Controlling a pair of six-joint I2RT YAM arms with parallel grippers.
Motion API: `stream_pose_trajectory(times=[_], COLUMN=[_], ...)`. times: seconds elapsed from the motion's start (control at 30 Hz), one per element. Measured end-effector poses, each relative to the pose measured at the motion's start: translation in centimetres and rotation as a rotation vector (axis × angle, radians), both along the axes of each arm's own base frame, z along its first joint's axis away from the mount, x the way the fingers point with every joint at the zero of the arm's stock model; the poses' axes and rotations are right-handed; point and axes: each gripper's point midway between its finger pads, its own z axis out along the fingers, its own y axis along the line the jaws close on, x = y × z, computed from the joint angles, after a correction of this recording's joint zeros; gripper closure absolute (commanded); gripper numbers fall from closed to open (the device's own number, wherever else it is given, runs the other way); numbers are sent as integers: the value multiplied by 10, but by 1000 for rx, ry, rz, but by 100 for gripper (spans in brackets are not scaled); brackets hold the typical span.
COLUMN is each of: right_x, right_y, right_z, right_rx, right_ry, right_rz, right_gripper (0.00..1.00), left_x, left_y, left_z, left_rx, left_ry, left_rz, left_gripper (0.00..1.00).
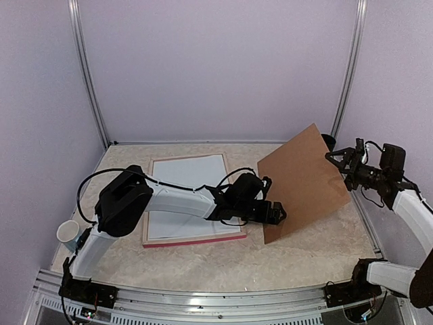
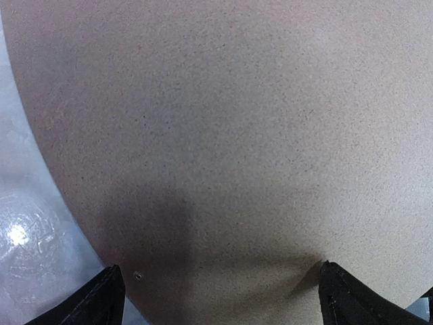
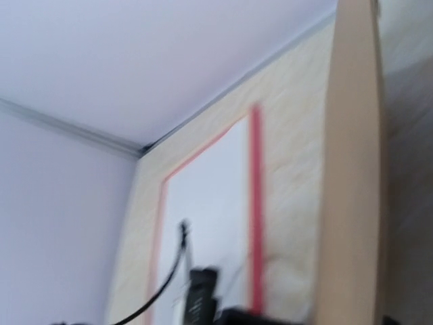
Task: Put the photo into the frame
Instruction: Turn over the backboard.
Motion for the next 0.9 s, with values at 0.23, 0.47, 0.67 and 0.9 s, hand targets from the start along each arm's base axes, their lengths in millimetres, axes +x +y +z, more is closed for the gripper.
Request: stream_pose_trajectory(times=[0.23, 0.47, 0.67, 0.9], right_x=[-12, -20, -24, -22], right_y=[19, 41, 57, 79], right_z=[1, 14, 20, 27], right_rx=[124, 168, 190, 202], right_ry=[36, 16, 24, 26], right_rz=[102, 195, 262, 332], right_gripper=[5, 5, 5, 5], left_x=[-3, 4, 14, 30], left_y=[6, 22, 39, 50], left_z=[3, 4, 6, 30], left_rx=[-29, -19, -14, -43], left_ry=[10, 23, 30, 12], left_rz=[0, 18, 45, 76], left_gripper=[2, 2, 2, 2])
